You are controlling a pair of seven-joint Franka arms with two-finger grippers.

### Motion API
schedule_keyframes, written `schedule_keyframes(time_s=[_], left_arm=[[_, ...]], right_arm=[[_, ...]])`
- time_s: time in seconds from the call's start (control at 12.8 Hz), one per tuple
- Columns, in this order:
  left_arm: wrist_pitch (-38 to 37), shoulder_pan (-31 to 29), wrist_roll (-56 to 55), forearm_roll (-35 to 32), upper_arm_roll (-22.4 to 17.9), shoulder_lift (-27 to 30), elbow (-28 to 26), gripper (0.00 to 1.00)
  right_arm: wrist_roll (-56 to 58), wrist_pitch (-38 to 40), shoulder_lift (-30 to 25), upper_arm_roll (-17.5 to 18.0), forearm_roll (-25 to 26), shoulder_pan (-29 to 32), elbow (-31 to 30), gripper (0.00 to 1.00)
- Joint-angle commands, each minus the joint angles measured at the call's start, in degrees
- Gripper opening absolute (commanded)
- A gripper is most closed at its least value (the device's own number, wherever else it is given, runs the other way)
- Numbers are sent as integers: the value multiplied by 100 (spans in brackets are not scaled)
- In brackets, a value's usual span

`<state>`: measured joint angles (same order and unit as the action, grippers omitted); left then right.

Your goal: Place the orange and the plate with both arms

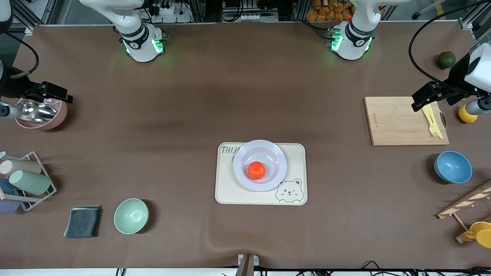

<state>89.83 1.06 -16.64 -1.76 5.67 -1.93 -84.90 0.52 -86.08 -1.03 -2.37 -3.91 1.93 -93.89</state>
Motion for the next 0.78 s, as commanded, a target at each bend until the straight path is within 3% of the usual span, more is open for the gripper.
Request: schedule_keyframes(time_s=[0.0,0.71], left_arm=[[-44,-62,170,45,31,-18,105,100],[-97,-53,170,45,31,0,96,100]], right_arm=[[-17,-67,-47,104,372,-122,501,100],[36,-261,-2,166,540,-52,538,100]])
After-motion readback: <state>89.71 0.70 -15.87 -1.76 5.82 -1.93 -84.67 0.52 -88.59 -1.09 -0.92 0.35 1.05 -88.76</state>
